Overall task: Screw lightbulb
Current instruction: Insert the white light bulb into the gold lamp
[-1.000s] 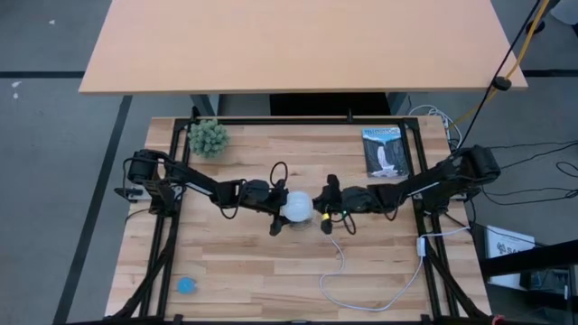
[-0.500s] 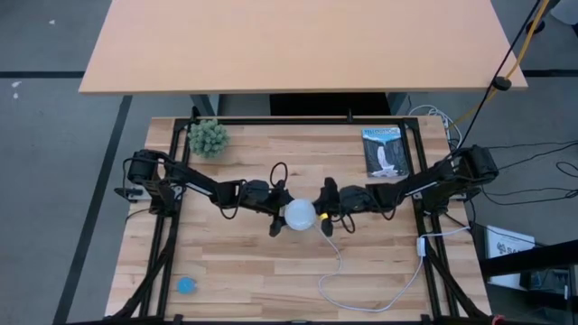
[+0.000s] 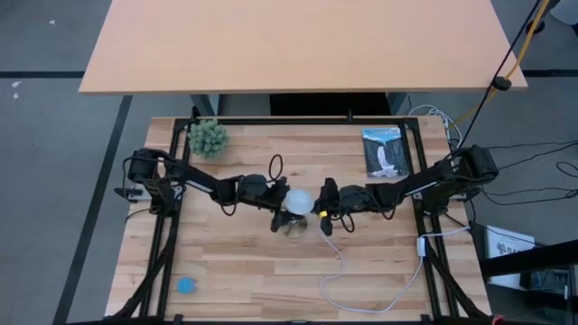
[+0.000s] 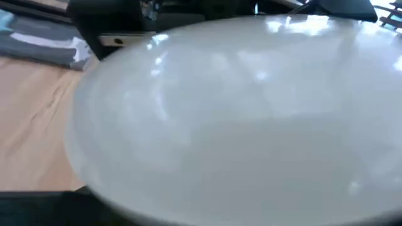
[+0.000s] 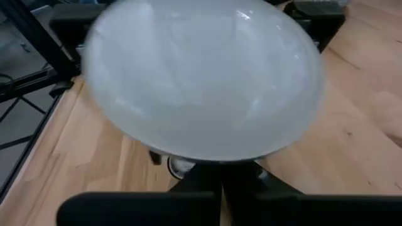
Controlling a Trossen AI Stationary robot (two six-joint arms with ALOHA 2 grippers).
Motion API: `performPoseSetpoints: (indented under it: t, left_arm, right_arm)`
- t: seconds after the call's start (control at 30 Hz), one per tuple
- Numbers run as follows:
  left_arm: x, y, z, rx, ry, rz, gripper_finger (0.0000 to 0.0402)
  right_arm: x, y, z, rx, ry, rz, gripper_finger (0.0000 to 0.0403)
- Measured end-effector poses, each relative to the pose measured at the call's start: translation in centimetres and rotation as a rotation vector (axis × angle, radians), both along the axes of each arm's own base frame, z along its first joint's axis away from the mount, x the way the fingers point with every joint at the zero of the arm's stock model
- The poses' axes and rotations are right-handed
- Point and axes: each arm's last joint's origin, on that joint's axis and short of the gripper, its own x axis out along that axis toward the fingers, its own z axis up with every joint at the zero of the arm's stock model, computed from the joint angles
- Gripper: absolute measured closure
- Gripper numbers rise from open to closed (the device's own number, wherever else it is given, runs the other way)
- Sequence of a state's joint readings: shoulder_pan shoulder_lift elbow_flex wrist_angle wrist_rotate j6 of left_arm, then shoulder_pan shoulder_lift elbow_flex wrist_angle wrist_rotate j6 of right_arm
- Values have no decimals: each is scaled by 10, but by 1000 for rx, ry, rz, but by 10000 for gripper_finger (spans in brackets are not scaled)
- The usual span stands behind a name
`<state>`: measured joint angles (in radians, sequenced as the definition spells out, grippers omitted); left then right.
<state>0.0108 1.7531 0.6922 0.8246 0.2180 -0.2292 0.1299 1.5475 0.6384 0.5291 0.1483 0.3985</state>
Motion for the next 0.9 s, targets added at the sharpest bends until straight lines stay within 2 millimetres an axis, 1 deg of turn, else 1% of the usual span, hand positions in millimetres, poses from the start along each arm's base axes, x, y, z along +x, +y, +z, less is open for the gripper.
performPoseSetpoints:
  t: [0.13, 0.27, 0.5, 0.6, 0.7, 0.8, 0.9]
  left_arm:
    - [-1, 1, -1, 6, 3, 3, 129]
    - [-1, 0, -1, 53, -6, 0, 129]
    - [-1, -10, 1, 139, -44, -15, 129]
    - [-1, -14, 0, 156, -47, -30, 129]
    - [-2, -16, -3, 175, -13, -43, 129]
    - [-2, -17, -4, 191, -3, -51, 129]
    - [-2, -17, -4, 190, -10, -51, 129]
  right_arm:
    - [0, 0, 1, -8, -6, 4, 403]
    - [1, 1, 3, -39, -31, 17, 403]
    - [7, 1, 11, -120, -24, 45, 403]
    - [11, 2, 15, -154, 22, 65, 403]
    - [15, 3, 19, -172, 109, 95, 403]
    - [20, 4, 29, -183, 186, 104, 403]
    - [24, 5, 40, -203, 217, 116, 403]
